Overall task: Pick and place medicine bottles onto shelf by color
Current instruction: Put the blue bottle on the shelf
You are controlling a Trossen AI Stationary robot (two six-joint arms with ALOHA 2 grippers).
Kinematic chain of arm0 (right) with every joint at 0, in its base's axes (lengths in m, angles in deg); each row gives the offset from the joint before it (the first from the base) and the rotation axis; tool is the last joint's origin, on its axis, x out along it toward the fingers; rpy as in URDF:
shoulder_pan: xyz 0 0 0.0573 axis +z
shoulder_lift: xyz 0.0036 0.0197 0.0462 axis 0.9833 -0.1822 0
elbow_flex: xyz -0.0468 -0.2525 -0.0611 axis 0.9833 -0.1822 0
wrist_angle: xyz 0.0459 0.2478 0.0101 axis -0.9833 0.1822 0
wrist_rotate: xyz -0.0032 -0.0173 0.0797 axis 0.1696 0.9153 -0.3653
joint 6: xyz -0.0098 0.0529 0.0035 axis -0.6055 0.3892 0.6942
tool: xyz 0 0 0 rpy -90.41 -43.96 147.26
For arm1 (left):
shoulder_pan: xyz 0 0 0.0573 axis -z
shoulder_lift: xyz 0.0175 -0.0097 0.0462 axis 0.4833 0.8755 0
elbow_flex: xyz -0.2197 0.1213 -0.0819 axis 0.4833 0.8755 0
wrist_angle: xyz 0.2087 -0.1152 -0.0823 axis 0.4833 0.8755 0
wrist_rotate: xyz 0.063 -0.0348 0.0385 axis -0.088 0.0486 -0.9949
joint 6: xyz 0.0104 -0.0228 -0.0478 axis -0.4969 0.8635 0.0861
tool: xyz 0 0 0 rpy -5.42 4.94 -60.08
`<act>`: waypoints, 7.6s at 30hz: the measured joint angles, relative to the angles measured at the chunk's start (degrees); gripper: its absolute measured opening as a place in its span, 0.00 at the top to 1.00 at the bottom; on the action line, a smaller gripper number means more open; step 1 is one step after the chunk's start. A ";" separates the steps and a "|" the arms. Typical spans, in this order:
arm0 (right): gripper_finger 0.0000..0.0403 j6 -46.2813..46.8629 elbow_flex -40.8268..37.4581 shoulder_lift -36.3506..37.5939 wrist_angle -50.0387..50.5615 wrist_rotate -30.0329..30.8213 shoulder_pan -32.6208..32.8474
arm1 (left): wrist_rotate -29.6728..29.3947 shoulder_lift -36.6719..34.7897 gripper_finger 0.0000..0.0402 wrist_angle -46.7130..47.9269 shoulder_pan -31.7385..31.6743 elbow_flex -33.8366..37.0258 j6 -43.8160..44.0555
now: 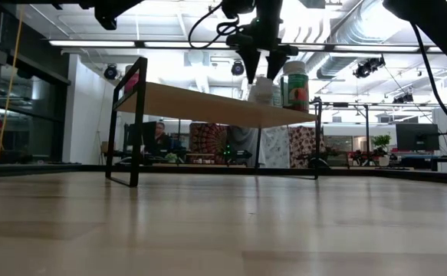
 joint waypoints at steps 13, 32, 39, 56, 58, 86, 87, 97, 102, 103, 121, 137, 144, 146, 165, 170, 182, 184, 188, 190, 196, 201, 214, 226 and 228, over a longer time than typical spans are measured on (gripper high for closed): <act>0.27 -6.27 0.76 0.00 -2.11 0.64 0.35 | 0.01 0.00 0.35 0.02 0.00 0.00 0.00; 0.27 -5.09 -6.54 4.36 1.69 10.63 23.35 | 0.00 -0.02 0.35 1.49 0.00 -0.01 0.02; 0.27 10.76 -30.82 18.41 -2.88 15.70 28.63 | 0.17 -0.01 0.35 1.75 0.01 0.00 0.63; 0.27 20.25 -71.61 31.63 -65.61 36.00 25.70 | 0.11 0.00 0.35 1.09 0.00 -0.02 0.62; 0.27 20.62 -71.95 31.63 -65.42 36.28 24.69 | 0.09 -0.02 0.35 1.07 0.00 -0.01 0.46; 0.33 21.79 -71.95 31.61 -65.11 33.98 22.75 | -0.04 0.00 0.35 0.97 0.02 -0.02 0.59; 0.35 21.81 -71.95 31.61 -65.12 33.44 22.50 | -0.04 0.00 0.35 0.97 0.00 -0.02 0.59; 0.50 22.06 -71.95 29.27 -65.76 31.63 20.96 | -0.02 0.00 0.35 1.03 0.02 -0.02 0.59; 0.56 21.68 -71.95 29.27 -66.59 32.19 21.05 | -0.02 -0.02 0.35 1.02 0.00 -0.02 0.44; 0.57 21.64 -71.95 29.27 -66.81 32.43 21.09 | -0.02 -0.02 0.35 1.02 0.01 -0.02 0.44; 0.59 13.25 -49.99 29.68 -43.94 11.45 22.06 | -0.02 0.00 0.35 0.99 0.00 -0.02 0.46; 0.59 9.47 -3.78 10.40 1.15 -21.11 10.82 | -0.02 -0.01 0.35 0.37 0.02 -0.02 0.59; 0.57 5.41 -1.10 3.41 1.66 -31.36 5.70 | 0.00 0.00 0.35 0.74 0.01 -0.02 0.45; 0.57 4.39 -1.90 3.32 1.89 -31.32 4.68 | 0.00 -0.02 0.35 0.73 0.01 -0.02 0.21; 0.57 6.73 -9.28 10.53 1.62 -29.32 1.07 | 0.75 0.00 0.35 1.33 0.00 -0.02 1.34; 0.57 7.75 -20.94 16.24 1.83 -32.38 0.96 | 1.90 0.00 0.35 1.40 0.00 -0.02 1.51; 0.57 8.66 -30.69 22.13 1.55 -28.66 -1.55 | 1.88 -0.01 0.35 0.69 0.02 -0.02 1.51; 0.57 7.73 -30.69 21.83 0.91 -28.58 -1.55 | 1.65 -0.01 0.35 0.68 0.00 -0.02 1.51; 0.57 7.67 -30.71 21.84 -0.76 -28.40 -1.51 | 1.60 -0.02 0.35 0.70 0.00 -0.02 1.51; 0.57 7.65 -30.71 21.81 -1.83 -28.29 -1.51 | 1.50 0.00 0.35 0.70 0.00 -0.02 1.50; 0.57 7.80 -30.71 21.81 -2.99 -27.65 -1.57 | 1.44 -0.01 0.35 0.71 0.01 -0.02 1.51; 0.57 7.82 -30.71 21.77 -3.03 -25.92 -1.85 | 1.44 0.00 0.35 0.72 0.00 -0.02 1.49; 0.57 7.72 -30.67 19.54 -3.94 -25.98 -1.79 | 1.44 0.00 0.35 0.79 0.02 -0.02 1.49; 0.57 6.12 -30.66 19.85 -6.29 -25.36 -1.81 | 1.44 0.00 0.35 0.79 0.02 -0.02 1.49; 0.57 5.93 -30.64 19.85 -7.14 -25.36 -1.81 | 1.45 0.00 0.35 0.79 0.02 -0.02 1.49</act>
